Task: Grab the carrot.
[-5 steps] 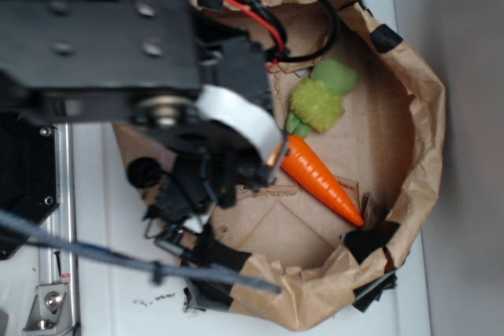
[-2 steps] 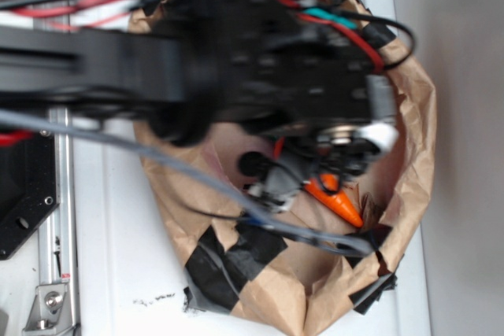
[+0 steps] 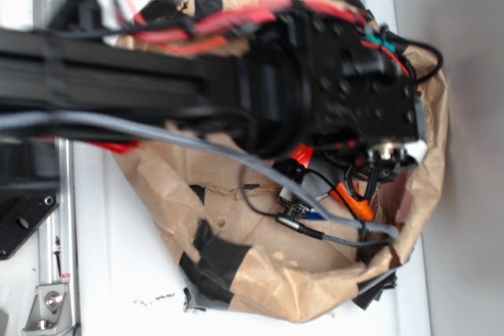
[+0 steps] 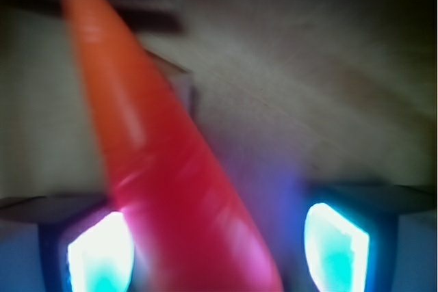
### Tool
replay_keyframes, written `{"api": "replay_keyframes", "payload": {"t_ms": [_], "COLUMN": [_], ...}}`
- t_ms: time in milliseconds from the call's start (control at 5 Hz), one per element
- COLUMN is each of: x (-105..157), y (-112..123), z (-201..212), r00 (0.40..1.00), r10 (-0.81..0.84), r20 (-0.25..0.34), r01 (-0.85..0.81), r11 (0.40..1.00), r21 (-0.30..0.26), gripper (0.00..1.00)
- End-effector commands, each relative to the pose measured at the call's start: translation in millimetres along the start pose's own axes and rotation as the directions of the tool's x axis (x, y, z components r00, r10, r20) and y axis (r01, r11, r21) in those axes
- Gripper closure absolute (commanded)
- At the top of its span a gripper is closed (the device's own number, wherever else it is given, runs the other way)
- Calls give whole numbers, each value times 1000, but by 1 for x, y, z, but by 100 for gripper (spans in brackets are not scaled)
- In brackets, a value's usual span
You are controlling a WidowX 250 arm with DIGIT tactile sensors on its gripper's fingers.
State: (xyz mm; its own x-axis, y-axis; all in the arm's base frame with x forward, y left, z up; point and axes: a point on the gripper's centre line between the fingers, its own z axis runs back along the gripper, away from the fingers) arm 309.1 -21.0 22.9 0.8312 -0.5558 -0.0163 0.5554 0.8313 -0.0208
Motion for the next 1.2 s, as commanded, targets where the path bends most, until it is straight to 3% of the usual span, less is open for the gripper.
{"api": "replay_keyframes", "payload": {"t_ms": [0, 200, 400, 600, 800, 1000], "x": [-9, -17, -17, -14, -24, -25], "y": [-43, -60, -58, -41, -17, -20], "z": [-21, -21, 11, 61, 112, 148], "r00": [1000, 1000, 998, 986, 923, 881], "r10": [-11, 2, 33, 107, 294, 312], "r20": [-11, -6, 44, 127, 248, 356], "r01": [11, -2, -32, -106, -280, -293], "r11": [999, 999, 999, 994, 956, 950], "r21": [-32, -40, -26, -17, -90, -106], "gripper": [100, 100, 100, 100, 100, 100]}}
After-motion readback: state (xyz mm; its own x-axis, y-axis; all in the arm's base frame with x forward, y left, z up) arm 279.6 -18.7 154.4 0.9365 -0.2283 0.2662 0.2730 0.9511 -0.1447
